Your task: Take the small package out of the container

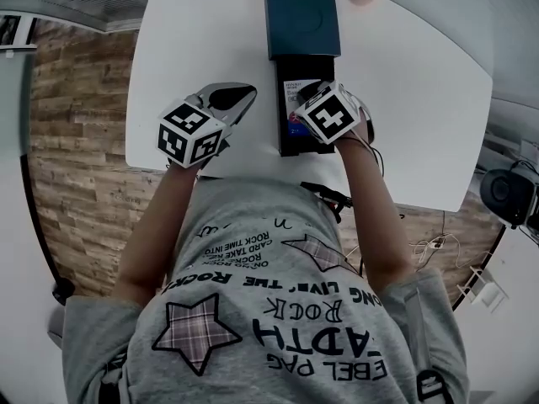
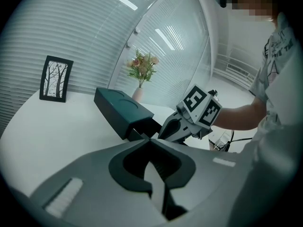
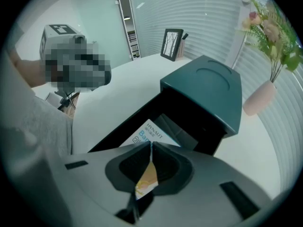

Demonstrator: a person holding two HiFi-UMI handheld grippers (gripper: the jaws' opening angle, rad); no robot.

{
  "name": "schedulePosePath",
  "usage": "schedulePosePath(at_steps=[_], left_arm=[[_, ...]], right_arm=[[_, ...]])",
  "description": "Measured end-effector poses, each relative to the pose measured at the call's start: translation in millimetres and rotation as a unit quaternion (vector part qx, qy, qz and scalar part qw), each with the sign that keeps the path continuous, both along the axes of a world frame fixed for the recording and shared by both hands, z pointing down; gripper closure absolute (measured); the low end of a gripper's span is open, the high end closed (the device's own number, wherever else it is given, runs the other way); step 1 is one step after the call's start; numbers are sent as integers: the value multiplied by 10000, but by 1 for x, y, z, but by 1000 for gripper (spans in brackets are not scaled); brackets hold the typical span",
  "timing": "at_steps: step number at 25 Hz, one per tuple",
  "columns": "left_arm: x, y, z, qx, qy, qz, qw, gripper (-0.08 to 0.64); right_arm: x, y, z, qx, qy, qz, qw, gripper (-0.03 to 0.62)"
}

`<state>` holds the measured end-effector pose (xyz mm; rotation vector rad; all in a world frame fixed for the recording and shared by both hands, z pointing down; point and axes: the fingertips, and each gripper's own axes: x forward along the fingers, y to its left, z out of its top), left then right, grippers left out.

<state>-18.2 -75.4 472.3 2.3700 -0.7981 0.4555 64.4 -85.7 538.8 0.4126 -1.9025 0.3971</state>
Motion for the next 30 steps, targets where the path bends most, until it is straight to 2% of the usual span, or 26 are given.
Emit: schedulePosePath(at_steps=[10,21,30], left_arm=[[12,4,5,16,-119,278,9995,549],[22,10,5,4,-74,432,9990,549],[20,7,4,34,-48,379,9993,549]], right_arm=[[6,26,2,-268,13,235,9994,568],[17,32,6,-395,-109,673,9969,569],[17,29,3,-365,-281,663,9967,568]])
